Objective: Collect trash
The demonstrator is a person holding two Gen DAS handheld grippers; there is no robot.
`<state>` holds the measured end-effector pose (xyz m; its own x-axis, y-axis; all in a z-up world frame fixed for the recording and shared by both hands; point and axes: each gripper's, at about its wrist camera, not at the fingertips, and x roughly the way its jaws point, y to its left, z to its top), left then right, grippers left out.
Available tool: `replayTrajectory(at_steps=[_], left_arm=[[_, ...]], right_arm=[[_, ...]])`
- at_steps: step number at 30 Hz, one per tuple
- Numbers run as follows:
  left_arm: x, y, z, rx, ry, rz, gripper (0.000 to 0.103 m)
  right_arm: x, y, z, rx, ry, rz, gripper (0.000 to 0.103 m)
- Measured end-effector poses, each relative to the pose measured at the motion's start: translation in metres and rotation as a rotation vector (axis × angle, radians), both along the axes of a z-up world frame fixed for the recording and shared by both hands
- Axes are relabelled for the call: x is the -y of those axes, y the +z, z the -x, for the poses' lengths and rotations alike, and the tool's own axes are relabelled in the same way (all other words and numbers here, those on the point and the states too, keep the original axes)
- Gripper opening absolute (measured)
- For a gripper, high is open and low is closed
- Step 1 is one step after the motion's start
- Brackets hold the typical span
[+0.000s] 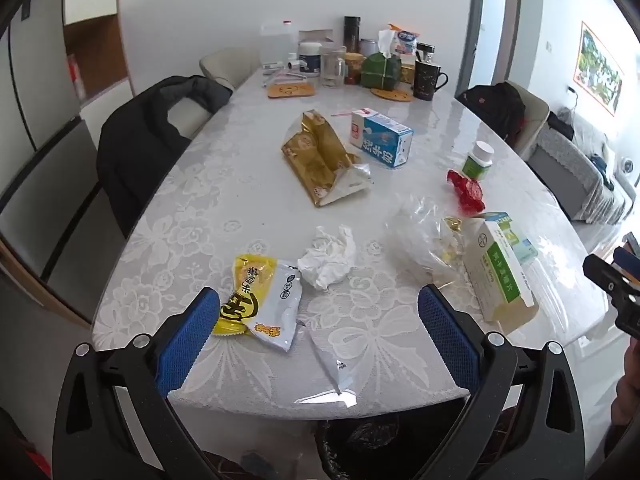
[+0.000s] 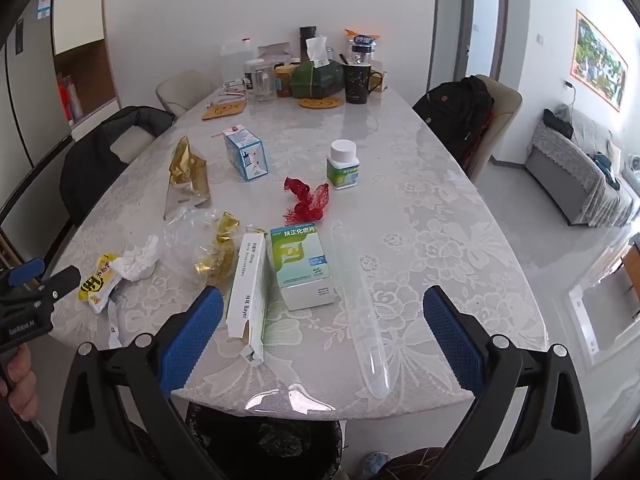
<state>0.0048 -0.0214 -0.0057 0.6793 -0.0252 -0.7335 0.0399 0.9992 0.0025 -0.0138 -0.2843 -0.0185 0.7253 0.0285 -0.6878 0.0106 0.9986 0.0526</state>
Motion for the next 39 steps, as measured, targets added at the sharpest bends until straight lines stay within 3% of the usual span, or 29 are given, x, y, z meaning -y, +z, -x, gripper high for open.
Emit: replayTrajectory(at_steps=[22,39], left_arm=[[-0.012,0.01,0.017,0.033,0.003,-0.013,0.097],[-0.016,0.013,0.022,0.037,0.022,0.001,0.097]], right_arm=[[-0.015,0.016,0.015,0.069,-0.018,0.013,0.096],[-0.018,0.011,0.024,0.057,-0.013,0.022,0.096]])
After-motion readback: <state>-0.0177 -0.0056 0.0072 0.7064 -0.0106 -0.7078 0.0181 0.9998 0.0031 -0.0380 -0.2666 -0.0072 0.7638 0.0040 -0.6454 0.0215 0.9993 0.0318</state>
